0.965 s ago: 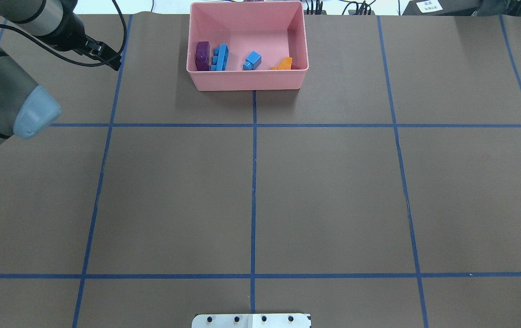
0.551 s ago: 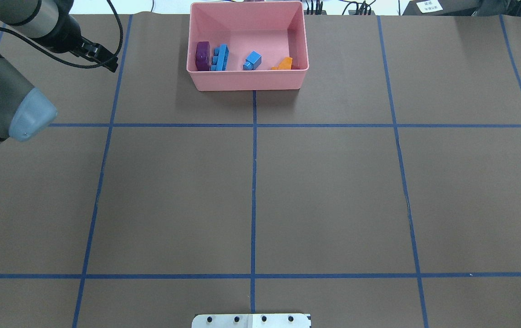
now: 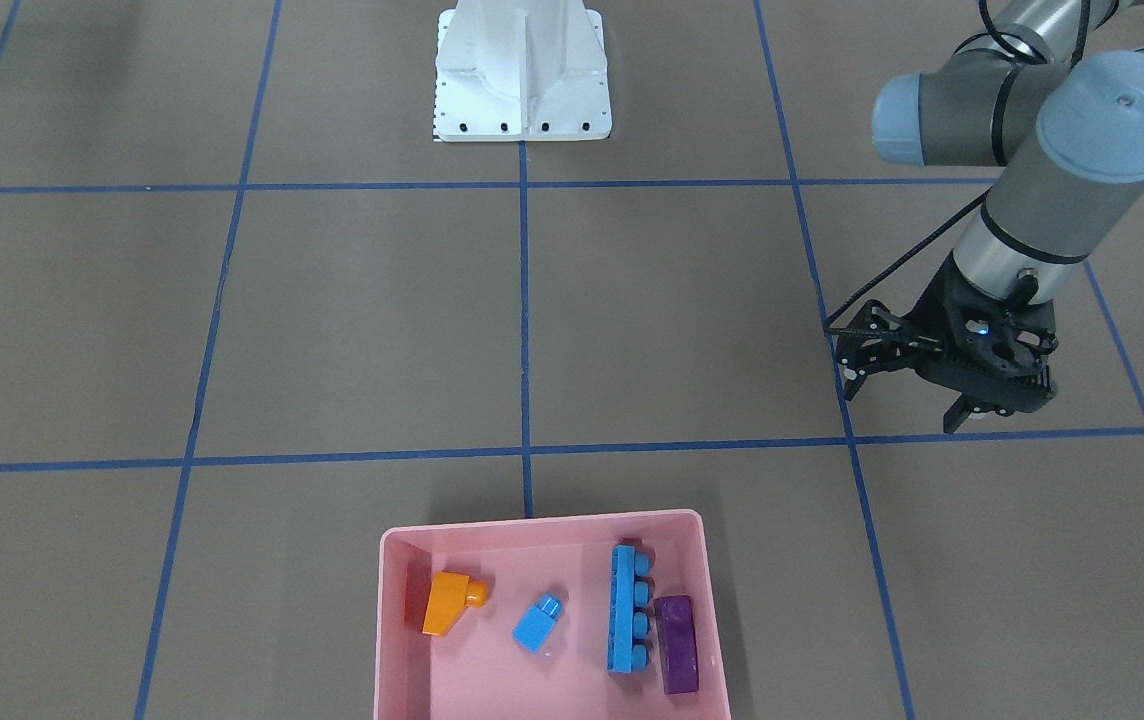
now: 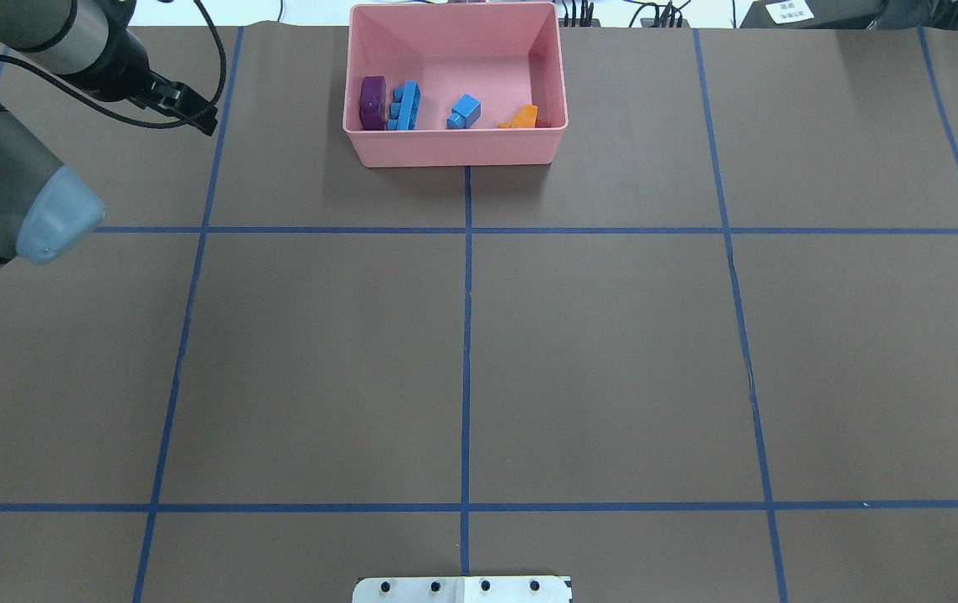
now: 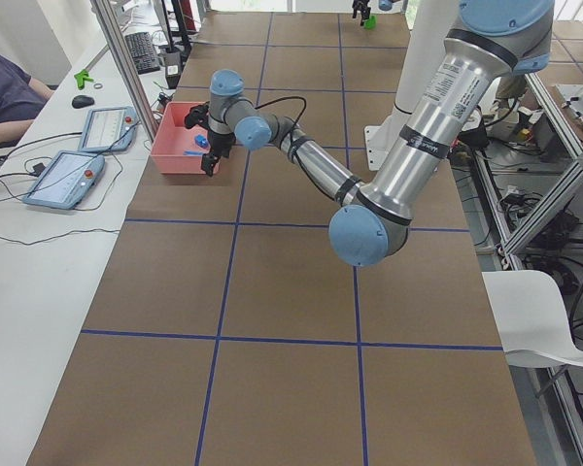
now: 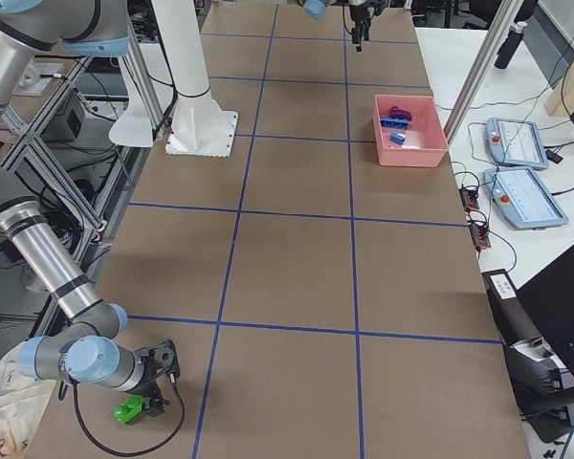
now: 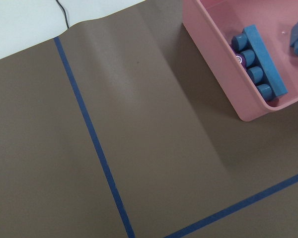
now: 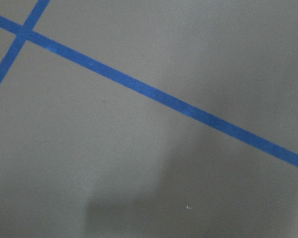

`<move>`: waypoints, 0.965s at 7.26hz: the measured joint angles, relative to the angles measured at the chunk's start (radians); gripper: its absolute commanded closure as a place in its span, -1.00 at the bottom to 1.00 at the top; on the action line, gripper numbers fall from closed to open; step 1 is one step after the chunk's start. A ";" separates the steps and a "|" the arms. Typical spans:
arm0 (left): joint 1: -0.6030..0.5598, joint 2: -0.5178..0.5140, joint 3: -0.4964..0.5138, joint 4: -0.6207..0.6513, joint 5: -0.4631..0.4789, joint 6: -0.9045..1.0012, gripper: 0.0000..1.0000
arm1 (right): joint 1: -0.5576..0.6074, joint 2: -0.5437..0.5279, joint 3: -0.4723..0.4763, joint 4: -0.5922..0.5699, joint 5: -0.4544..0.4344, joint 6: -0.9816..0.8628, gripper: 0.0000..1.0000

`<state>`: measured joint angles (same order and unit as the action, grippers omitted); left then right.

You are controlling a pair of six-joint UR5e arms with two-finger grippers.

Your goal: Put all blocks into box

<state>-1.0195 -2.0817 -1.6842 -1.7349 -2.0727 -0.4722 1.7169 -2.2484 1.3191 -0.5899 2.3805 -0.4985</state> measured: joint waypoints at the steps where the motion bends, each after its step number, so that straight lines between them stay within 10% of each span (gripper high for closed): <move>1: 0.001 0.000 -0.001 0.000 0.000 -0.003 -1.00 | 0.008 -0.012 -0.001 -0.001 -0.008 -0.018 -0.97; 7: 0.004 0.033 -0.010 -0.054 0.002 -0.052 -1.00 | 0.115 -0.048 -0.005 -0.002 -0.094 -0.120 -0.67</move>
<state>-1.0156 -2.0492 -1.6941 -1.7892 -2.0709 -0.5243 1.8315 -2.2960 1.3142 -0.5921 2.2864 -0.6187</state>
